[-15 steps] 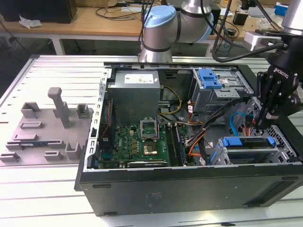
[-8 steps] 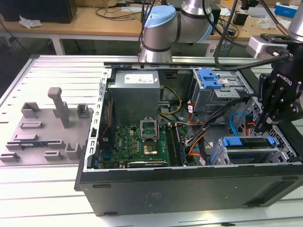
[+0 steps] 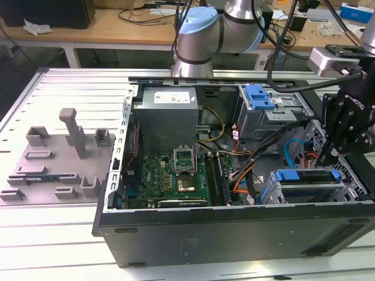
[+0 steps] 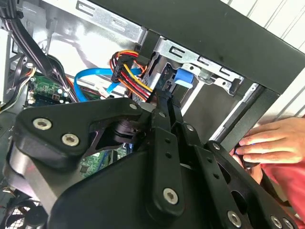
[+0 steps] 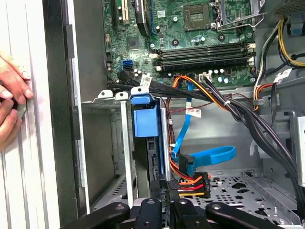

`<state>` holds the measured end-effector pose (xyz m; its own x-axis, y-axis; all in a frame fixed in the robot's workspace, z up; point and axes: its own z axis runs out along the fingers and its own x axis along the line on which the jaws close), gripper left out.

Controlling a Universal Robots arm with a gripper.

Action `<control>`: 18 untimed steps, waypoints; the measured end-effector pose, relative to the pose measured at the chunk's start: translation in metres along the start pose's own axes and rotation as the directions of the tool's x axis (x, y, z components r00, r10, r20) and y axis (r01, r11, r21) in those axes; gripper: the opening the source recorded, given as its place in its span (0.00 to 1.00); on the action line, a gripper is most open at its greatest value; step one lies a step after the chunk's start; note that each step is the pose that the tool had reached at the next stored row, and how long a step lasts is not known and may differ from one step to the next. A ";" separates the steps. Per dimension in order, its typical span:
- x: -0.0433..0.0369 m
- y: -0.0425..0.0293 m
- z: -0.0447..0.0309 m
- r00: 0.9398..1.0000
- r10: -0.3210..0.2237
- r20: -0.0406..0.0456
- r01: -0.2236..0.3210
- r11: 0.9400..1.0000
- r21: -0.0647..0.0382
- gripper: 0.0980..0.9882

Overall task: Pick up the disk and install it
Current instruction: 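Insert the first disk wire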

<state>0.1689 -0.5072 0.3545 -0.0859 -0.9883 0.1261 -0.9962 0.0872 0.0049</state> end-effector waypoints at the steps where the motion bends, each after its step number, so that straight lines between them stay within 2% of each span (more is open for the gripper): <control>1: 0.0000 0.0000 0.0000 1.000 0.000 0.000 0.000 1.000 0.000 0.07; 7: 0.0004 -0.0018 0.0001 1.000 -0.002 0.000 0.002 1.000 0.000 0.07; 9: 0.0006 -0.0013 0.0000 1.000 -0.006 0.004 0.006 1.000 0.003 0.07; 14: 0.0015 0.0010 0.0001 1.000 -0.017 0.015 0.017 1.000 0.013 0.07; 18: 0.0055 0.0015 0.0007 0.999 -0.023 0.034 0.023 1.000 0.017 0.07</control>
<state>0.1670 -0.5126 0.3545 -0.0632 -0.9938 0.0918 -0.9980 0.0627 -0.0090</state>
